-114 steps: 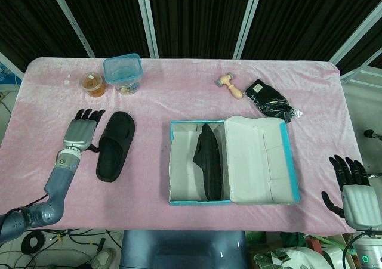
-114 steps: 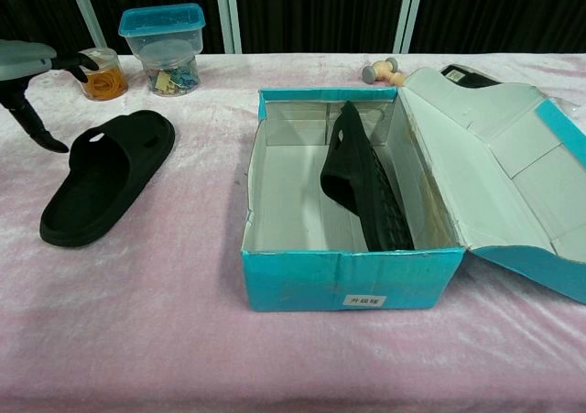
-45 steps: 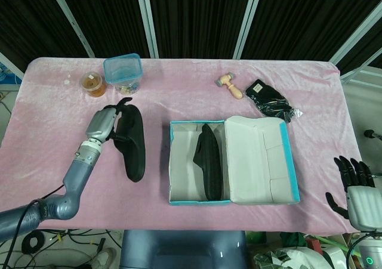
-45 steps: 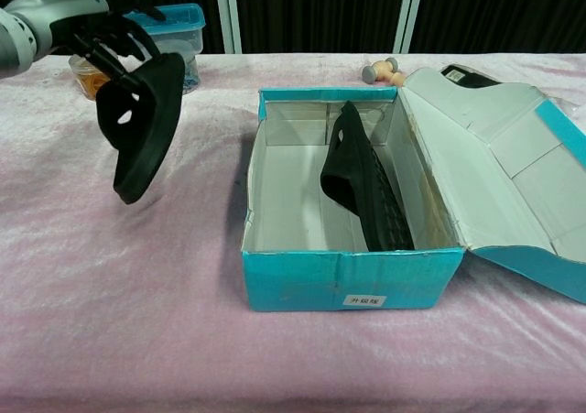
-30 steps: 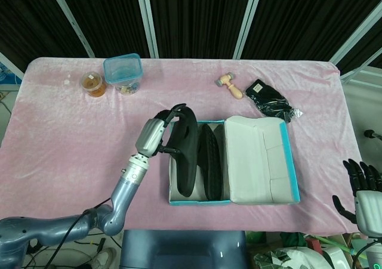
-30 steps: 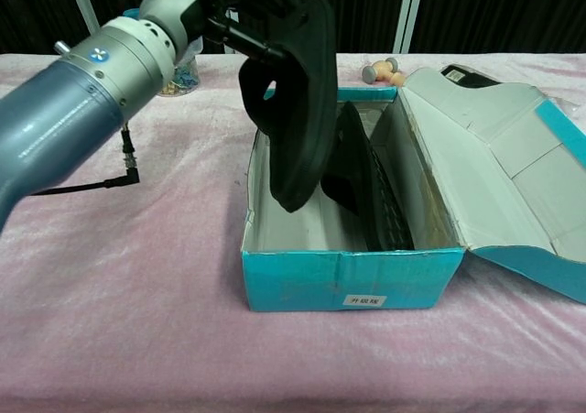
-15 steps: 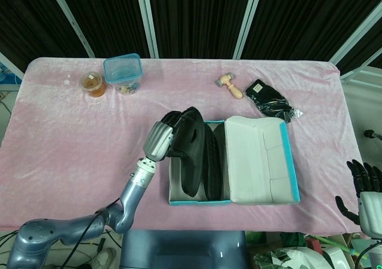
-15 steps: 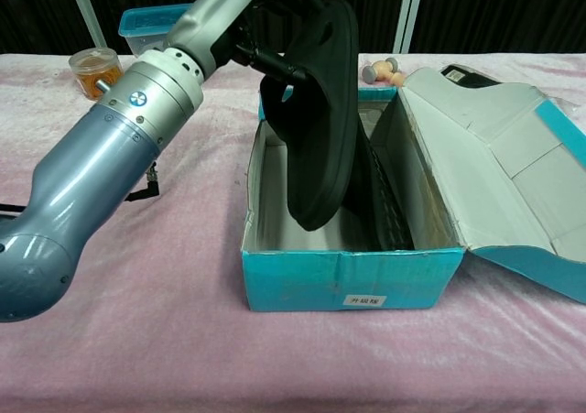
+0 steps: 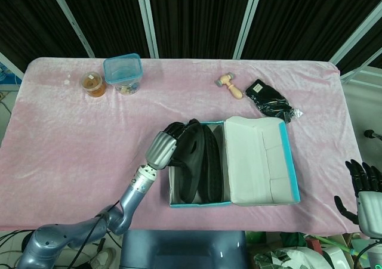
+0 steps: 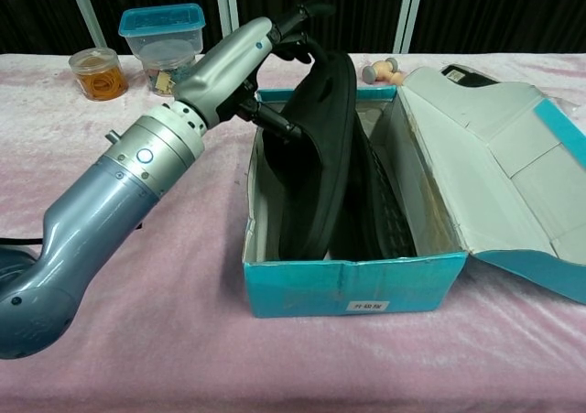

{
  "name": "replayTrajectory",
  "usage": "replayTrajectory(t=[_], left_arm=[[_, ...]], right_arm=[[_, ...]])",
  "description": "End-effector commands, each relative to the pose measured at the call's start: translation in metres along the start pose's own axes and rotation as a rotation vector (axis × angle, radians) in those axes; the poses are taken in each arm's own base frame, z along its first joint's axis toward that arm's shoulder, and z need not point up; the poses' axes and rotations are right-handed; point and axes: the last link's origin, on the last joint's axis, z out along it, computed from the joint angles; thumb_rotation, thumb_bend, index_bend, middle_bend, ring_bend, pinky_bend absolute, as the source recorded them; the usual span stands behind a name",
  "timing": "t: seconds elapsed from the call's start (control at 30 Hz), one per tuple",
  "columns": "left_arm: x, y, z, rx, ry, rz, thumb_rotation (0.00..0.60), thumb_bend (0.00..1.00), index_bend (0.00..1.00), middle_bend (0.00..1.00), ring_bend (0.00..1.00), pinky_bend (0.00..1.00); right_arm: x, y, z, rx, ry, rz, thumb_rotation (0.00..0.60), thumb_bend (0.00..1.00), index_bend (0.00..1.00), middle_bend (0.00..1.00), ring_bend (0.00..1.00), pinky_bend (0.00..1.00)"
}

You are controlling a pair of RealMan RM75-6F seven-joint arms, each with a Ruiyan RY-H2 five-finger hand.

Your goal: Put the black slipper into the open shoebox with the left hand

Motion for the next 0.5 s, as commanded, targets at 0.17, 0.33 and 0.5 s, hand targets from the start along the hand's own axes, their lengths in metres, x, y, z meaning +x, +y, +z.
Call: replayTrajectory(t=[0.17,0.33,0.5], left_arm=[[-0.0085,-0.0082,-0.0007,0.068,-0.103,0.051,0.600,0.00,0.05,0.45,0.24,0.22],[-0.0113,-0.0105,-0.0006,0.105,-0.170,0.105,0.600,0.00,0.04,0.45,0.24,0.21],[-0.0093,-0.0130,-0.0010,0.137,-0.226,0.187,0.600,0.00,0.04,0.44,0.24,0.20]], right_arm=[[0.0000,-0.0006,-0.0006,0.000,-0.002,-0.003,0.600,0.24,0.03,0.06,0.00,0.05],[-0.0003,-0.0003,-0.0012,-0.002,-0.006,-0.004,0.600,0.24,0.03,0.06,0.00,0.06],[-0.0013,0.0004,-0.0017,-0.006,-0.011,-0.002,0.600,0.24,0.03,0.06,0.00,0.05]])
